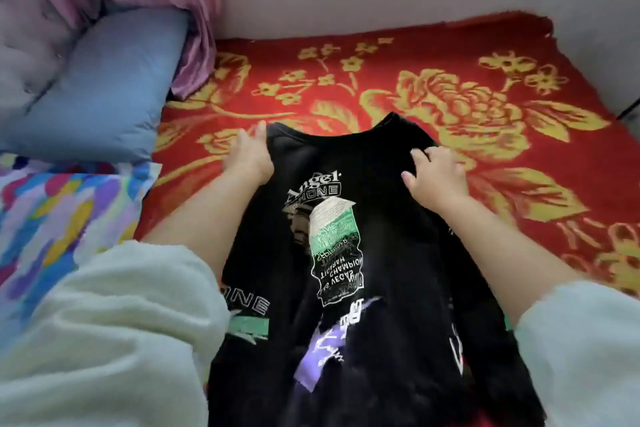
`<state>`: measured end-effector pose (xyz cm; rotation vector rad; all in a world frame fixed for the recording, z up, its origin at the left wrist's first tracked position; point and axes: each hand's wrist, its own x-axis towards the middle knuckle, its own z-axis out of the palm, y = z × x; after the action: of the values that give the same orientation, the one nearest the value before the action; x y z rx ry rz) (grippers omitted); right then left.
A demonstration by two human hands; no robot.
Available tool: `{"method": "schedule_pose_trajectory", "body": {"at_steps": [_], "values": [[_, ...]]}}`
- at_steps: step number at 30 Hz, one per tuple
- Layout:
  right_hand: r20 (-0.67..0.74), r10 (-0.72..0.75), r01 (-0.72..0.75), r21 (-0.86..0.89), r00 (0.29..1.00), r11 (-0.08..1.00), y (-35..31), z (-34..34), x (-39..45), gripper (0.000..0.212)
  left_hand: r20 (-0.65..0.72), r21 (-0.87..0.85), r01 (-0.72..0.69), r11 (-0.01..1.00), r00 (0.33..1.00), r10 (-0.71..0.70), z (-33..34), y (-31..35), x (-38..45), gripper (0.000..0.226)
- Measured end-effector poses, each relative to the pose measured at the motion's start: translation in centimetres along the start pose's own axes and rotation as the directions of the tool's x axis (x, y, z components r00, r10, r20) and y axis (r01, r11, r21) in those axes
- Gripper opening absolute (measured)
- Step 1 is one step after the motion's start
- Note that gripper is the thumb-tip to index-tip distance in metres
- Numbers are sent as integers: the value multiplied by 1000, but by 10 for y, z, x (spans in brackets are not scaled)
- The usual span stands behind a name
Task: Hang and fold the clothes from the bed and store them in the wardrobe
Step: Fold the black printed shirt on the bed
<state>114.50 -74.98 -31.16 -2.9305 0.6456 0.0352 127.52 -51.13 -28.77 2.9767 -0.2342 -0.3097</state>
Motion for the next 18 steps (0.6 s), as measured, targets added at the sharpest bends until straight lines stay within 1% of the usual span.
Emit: {"method": "schedule_pose_trajectory", "body": {"at_steps": [1,2,4,6,7,8,9,11,12,13,14,16,17,18], "values": [[58,-46,49,-48,997,998,-3,33,-4,48,92,12,-10,1000,996,9,33,-2,-2,69],[118,-82,90,-60,990,994,-5,66,-9,45,179,21,7,1000,984,-10,69,-9,-5,66],[242,-134,150,-46,961,988,-10,127,-25,39,310,25,114,993,943,-116,136,-32,-22,63],[325,-221,227,19,919,974,-19,166,-42,34,422,28,282,959,866,-267,187,-62,-49,73],[341,-261,255,63,903,965,-25,184,-48,31,465,41,371,928,815,-347,208,-82,-61,82],[362,-298,293,69,883,953,-30,200,-54,32,497,51,454,889,761,-417,226,-100,-71,92],[416,-301,303,63,858,951,-37,219,-59,41,533,65,511,857,708,-463,243,-120,-82,100],[482,-300,329,25,823,944,-51,240,-68,64,571,102,538,837,657,-492,263,-145,-98,108],[494,-319,363,6,809,932,-62,250,-75,69,596,131,549,826,622,-508,274,-156,-106,106],[512,-325,373,11,795,928,-71,255,-75,71,594,132,557,820,618,-516,279,-162,-108,98],[520,-335,373,33,786,927,-79,259,-76,72,579,100,574,813,631,-517,285,-167,-110,83],[570,-313,355,39,760,934,-92,271,-78,69,555,-20,613,790,664,-501,289,-173,-109,48],[602,-286,340,26,746,940,-97,277,-80,69,549,-93,627,774,681,-486,290,-180,-110,38],[602,-261,315,18,754,949,-98,282,-81,70,524,-170,645,745,700,-486,288,-187,-108,35]]}}
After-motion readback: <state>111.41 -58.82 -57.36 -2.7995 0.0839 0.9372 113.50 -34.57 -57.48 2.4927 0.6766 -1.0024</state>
